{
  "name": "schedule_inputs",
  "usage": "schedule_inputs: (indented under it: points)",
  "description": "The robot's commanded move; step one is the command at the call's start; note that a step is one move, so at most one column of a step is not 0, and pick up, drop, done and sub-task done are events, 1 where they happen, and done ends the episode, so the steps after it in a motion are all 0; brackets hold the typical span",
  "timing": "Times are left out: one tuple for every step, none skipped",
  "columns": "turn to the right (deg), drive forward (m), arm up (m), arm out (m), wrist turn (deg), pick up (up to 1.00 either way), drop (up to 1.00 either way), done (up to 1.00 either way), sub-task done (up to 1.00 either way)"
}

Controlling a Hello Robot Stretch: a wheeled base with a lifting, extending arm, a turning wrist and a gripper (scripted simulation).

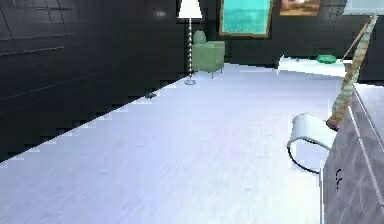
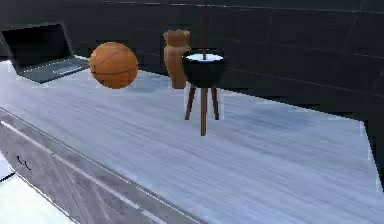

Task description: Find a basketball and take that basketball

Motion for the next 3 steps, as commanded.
schedule_inputs:
  points:
    - [-45.0, 0.00, 0.00, 0.00, 0.0, 0.00, 0.00, 0.00, 0.00]
    - [-12.0, 0.00, 0.00, 0.00, 0.0, 0.00, 0.00, 0.00, 0.00]
    - [0.0, 0.20, 0.00, 0.00, 0.0, 0.00, 0.00, 0.00, 0.00]
